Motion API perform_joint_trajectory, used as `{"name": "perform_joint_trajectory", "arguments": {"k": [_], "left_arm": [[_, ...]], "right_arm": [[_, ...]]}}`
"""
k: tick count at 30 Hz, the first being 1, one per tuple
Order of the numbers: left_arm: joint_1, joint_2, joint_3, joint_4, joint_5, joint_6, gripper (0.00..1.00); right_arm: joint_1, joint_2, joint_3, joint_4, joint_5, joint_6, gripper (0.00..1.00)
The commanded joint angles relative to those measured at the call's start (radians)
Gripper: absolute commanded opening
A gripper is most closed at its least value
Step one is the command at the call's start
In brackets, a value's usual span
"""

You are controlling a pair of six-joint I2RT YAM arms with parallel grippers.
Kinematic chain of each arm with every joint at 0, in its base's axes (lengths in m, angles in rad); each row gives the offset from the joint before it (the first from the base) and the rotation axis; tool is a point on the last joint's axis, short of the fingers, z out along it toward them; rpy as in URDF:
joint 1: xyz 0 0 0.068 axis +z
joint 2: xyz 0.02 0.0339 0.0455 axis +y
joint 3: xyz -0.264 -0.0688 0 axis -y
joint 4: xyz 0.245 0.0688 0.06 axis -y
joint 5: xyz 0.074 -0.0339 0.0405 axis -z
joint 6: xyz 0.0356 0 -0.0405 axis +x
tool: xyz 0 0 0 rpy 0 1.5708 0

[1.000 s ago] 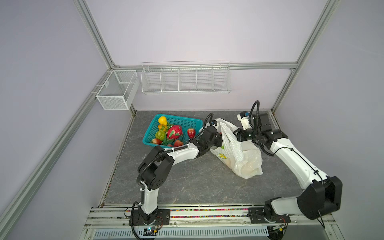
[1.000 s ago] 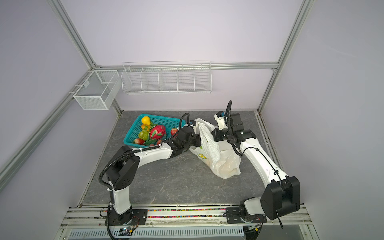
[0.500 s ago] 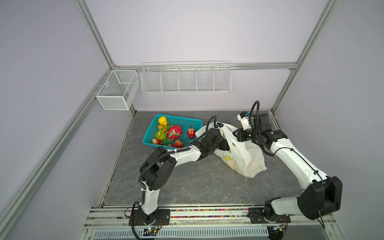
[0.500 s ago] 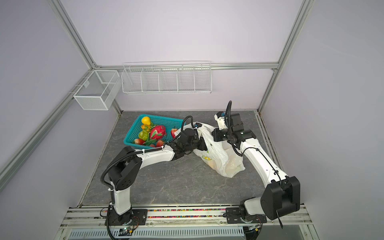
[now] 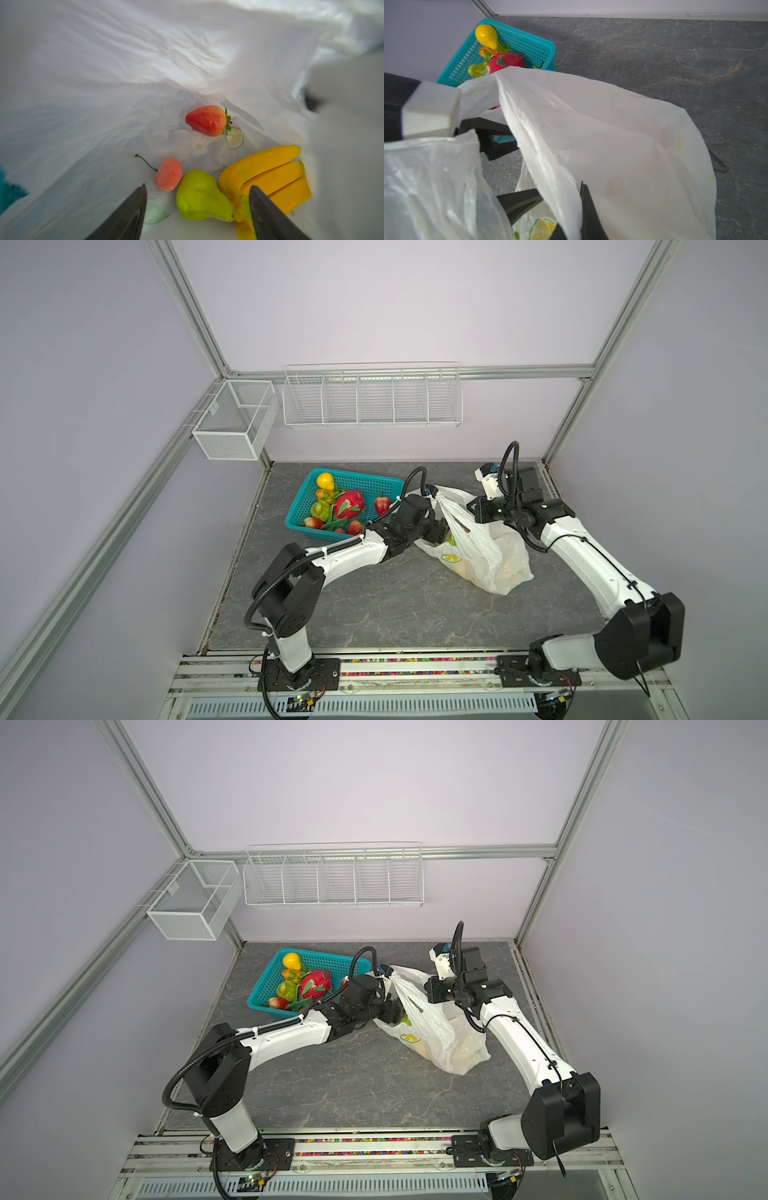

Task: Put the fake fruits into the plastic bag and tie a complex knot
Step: 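Move the left gripper back into the basket and grasp the leafy orange peach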

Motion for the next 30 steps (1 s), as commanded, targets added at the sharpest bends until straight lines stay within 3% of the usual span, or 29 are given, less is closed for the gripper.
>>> {"name": "perform_joint_trajectory", "arguments": {"k": [1,5,10,14,16,19,22,30], "left_arm": [[0.014,-0.086,-0.071,-0.124,-0.054,0.047,0.72],[0.022,-0.193,-0.149,-0.183,-0.059,0.095,0.71],[0.113,-0.368,-0.247,-0.203,0.022,0.083,0.7],[0.224,-0.449,-0.262,-0.251,-0.118,-0.029,0.69],[0.31,-0.427,-0.225,-0.331,-0.138,-0.092,0.69],[0.39,-0.337,-0.141,-0.436,-0.163,-0.079,0.69],[0.397,-0.22,-0.041,-0.528,-0.219,-0.011,0.71],[0.411,0.049,0.17,-0.711,-0.205,0.075,0.73]], "right_arm": [[0.006,0.009,-0.004,-0.011,0.008,-0.024,0.09],[0.006,0.024,0.002,-0.008,0.004,-0.021,0.09],[0.006,0.027,0.001,-0.006,0.008,-0.022,0.09],[0.006,0.027,0.001,0.0,0.006,-0.021,0.09],[0.006,0.029,0.001,0.001,0.004,-0.022,0.09],[0.006,0.032,0.002,0.003,0.001,-0.023,0.09],[0.006,0.029,-0.001,0.005,-0.003,-0.024,0.09],[0.005,0.026,-0.002,0.007,-0.007,-0.027,0.09]]}}
